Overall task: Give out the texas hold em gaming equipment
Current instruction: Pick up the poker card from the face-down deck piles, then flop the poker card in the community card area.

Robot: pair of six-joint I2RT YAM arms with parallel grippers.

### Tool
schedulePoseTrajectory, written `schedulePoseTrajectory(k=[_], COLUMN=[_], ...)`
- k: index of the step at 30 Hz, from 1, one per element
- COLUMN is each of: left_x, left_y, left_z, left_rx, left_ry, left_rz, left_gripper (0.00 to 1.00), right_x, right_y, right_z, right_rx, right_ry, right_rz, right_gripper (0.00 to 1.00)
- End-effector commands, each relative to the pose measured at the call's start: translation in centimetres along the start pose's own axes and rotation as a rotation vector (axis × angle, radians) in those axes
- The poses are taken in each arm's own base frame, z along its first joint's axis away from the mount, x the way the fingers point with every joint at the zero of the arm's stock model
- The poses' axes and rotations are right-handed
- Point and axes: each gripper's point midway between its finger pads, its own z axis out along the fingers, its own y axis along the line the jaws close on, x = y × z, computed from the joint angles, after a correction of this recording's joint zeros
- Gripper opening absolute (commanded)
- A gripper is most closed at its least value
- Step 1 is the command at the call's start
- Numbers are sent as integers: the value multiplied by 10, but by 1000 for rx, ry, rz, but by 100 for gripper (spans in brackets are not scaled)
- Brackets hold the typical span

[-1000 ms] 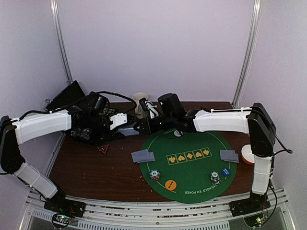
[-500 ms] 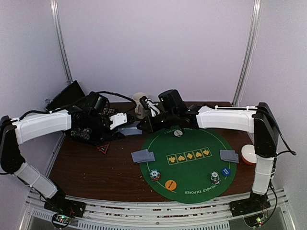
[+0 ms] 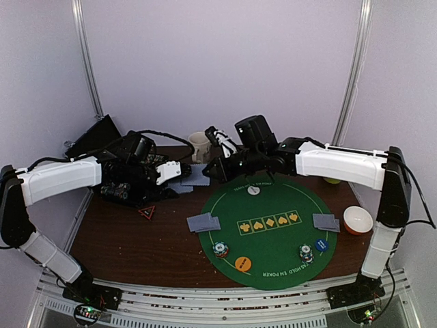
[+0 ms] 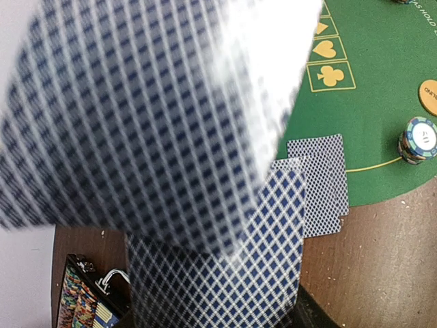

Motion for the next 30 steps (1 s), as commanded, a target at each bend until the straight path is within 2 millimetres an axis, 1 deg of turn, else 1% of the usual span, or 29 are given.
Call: schedulePoseTrajectory(k=[1, 3, 6, 11, 14, 16, 20, 22, 26, 30], left_x=[-13, -13, -14, -15, -15, -16, -14, -14, -14, -13], left_y=[7, 7, 7, 7, 7, 8, 8, 8, 8, 8], left_z=[-7, -8, -8, -9, -10, -9, -9, -9, -10, -10], left_rx=[-34, -35, -36, -37, -37, -37, -41, -40, -42, -45], left_ry=[-48, -48, -50, -53, -55, -55, -49, -49, -48, -44], left_rz=[20, 21, 21, 21, 23, 23, 21, 21, 24, 24], left_gripper=[51, 51, 51, 51, 51, 51, 51, 51, 51, 51], right_x=[-27, -26, -17, 10, 30, 43, 72, 86, 111, 145], right_y=[2, -7, -31, -76, -107, -118, -119, -113, -116, -114], right_z=[-42, -54, -73, -100, -108, -102, -70, -53, -30, -13], right_rx=[42, 104, 244, 493, 667, 738, 827, 820, 865, 823], right_ry=[-66, -54, -13, 98, 181, 242, 377, 439, 548, 643], right_rz=[-70, -99, -153, -219, -253, -284, -465, -556, -710, -760], right_gripper=[0, 0, 0, 0, 0, 0, 1, 1, 0, 0])
